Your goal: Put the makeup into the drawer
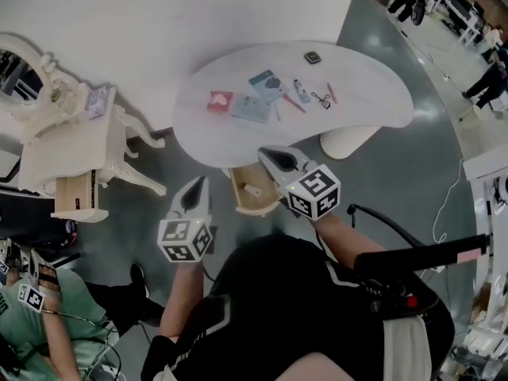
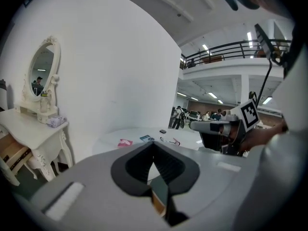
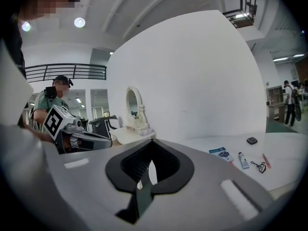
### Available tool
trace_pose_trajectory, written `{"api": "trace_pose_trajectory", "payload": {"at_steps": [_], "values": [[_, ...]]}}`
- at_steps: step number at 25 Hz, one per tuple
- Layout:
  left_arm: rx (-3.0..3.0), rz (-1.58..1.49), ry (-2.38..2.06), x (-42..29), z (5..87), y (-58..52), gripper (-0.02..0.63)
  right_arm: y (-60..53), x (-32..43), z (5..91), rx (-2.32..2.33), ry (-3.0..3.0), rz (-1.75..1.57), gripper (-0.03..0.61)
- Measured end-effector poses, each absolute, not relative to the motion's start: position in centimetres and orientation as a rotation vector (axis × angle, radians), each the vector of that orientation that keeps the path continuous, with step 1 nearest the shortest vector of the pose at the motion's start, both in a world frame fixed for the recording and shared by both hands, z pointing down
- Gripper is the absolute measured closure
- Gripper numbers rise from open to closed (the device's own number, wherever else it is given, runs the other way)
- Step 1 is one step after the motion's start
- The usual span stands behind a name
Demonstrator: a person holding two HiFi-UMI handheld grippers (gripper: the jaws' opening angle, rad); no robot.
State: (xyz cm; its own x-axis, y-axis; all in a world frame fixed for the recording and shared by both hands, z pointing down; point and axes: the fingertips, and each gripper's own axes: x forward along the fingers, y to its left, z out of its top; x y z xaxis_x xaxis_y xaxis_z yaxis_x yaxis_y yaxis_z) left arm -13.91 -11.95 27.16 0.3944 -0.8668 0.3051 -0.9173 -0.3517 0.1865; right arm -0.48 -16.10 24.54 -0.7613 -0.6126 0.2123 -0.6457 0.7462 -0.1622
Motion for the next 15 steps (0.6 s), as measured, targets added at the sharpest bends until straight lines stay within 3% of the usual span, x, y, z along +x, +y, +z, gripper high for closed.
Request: {"api": "trace_pose_trajectory", "payload": {"at_steps": [15], "values": [[2.244, 0.164, -1.615, -14.3, 25.9, -13.4, 0.614, -16.9, 1.0, 22.5, 1.086, -2.824, 0.350, 0.578]]}}
